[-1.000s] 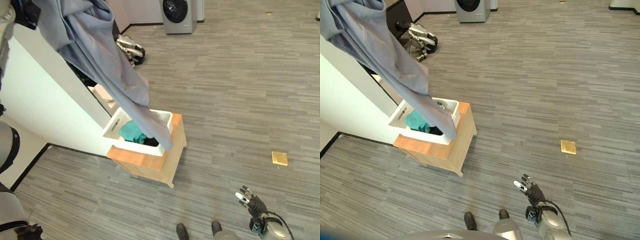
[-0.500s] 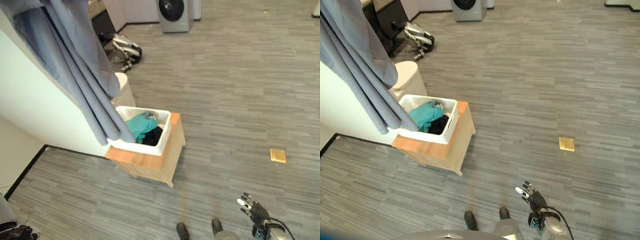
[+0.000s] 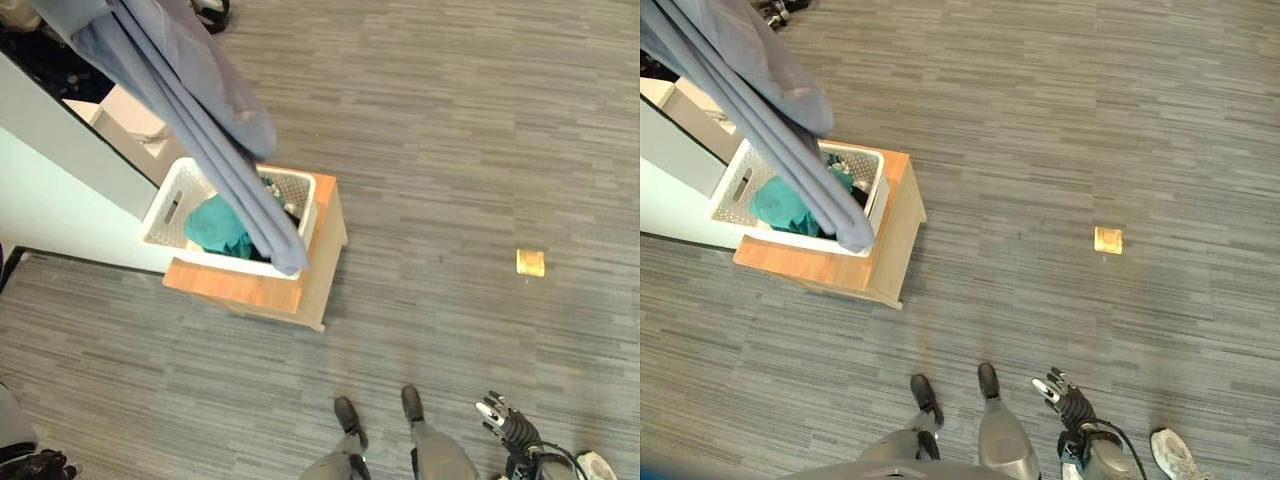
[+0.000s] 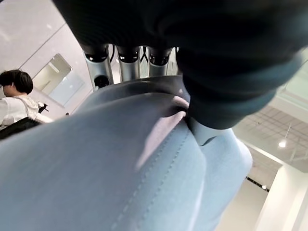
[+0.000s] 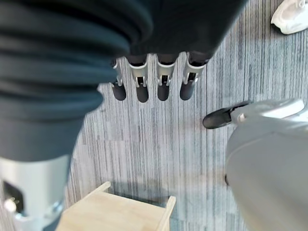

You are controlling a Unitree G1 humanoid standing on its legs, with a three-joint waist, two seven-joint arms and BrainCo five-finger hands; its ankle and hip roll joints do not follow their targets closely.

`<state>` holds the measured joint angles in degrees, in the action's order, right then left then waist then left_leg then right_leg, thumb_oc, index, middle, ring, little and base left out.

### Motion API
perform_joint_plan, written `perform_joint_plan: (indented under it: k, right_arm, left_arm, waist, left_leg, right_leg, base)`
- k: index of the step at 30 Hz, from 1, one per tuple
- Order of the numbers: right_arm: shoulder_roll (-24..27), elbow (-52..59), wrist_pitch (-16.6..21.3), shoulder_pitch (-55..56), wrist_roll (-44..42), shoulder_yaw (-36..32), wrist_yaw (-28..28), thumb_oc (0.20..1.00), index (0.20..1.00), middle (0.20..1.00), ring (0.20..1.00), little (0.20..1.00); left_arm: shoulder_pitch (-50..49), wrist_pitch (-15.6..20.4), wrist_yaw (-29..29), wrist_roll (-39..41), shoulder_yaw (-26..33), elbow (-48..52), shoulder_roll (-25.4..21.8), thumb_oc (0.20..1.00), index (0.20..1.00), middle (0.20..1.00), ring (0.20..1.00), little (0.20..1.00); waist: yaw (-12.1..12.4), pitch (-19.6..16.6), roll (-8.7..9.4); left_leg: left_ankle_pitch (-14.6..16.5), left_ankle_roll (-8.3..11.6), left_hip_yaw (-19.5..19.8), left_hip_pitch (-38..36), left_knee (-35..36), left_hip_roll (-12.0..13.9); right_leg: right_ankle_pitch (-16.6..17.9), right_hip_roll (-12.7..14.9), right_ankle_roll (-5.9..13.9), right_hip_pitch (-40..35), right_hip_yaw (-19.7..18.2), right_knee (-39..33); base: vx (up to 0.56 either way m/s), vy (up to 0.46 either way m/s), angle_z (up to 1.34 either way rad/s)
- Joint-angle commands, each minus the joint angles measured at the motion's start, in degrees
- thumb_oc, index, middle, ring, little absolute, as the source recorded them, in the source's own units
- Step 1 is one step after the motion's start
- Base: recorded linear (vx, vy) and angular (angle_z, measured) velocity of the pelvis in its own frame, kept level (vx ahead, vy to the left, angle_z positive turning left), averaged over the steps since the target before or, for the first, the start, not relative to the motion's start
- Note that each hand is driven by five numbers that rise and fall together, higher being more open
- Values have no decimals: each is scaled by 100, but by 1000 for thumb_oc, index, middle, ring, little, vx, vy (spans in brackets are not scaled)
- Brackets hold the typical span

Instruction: Pick up bed clothes into laundry basket.

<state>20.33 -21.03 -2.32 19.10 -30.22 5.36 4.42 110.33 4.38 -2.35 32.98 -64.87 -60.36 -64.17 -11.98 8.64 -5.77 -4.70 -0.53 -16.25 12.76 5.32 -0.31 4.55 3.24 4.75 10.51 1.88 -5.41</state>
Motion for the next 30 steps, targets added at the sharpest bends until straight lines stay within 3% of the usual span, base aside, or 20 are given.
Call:
perform_joint_plan:
  k: [1,9,17,23,27,28,29,30]
  right_arm:
    - [135,184,152,31,-178,-84,50,1000,1000,1000,1000,1000]
    - [223,155,127,103,-114,-93,24,1000,1000,1000,1000,1000]
    - [292,116,209,8,-180,-122,-8,1000,1000,1000,1000,1000]
    - [321,147,354,-65,-300,-150,-88,1000,1000,1000,1000,1000]
    - [302,151,392,-22,-298,-125,-118,1000,1000,1000,1000,1000]
    - [306,157,402,-21,-295,-115,-122,1000,1000,1000,1000,1000]
    - [313,161,404,-19,-294,-116,-121,1000,1000,1000,1000,1000]
    - [328,167,416,-6,-287,-111,-133,1000,1000,1000,1000,1000]
  left_arm:
    - [1324,246,-453,200,-15,-534,87,200,200,200,200,200]
    - [1306,220,-539,119,55,-540,76,200,200,200,200,200]
    - [1144,192,-554,-53,153,-654,46,200,200,200,200,200]
    - [644,215,-640,-52,566,-709,99,200,200,200,200,200]
    - [447,270,-700,19,745,-619,169,200,200,200,200,200]
    - [416,268,-705,27,766,-608,198,200,200,200,200,200]
    - [402,268,-711,24,781,-604,193,200,200,200,200,200]
    - [370,266,-706,11,793,-602,214,200,200,200,200,200]
  waist:
    - [201,45,-59]
    - [258,31,-78]
    - [211,256,62]
    - [91,589,316]
    - [78,713,364]
    - [83,714,355]
    - [70,746,372]
    - [81,729,352]
  left_leg:
    - [427,436,181,-471,-32,262]
    - [455,426,219,-605,-32,233]
    - [382,415,161,-325,-32,279]
    - [263,412,140,183,-32,355]
    - [229,407,152,355,-32,336]
    - [396,428,237,344,-32,322]
    - [223,403,154,409,-32,328]
    - [400,421,244,376,-32,316]
  right_leg:
    - [-105,521,824,-129,207,41]
    - [-146,549,838,-297,317,41]
    - [-33,513,811,5,286,41]
    - [141,428,749,553,162,41]
    - [162,418,732,720,111,41]
    - [38,423,769,708,67,41]
    - [169,419,726,771,99,41]
    - [35,428,766,740,68,41]
  base:
    - [21,6,-7]
    - [6,4,2]
    - [-69,-3,0]
    - [-102,-10,-9]
    - [-15,8,-4]
    - [-34,2,-3]
    - [77,43,-2]
    - [0,0,0]
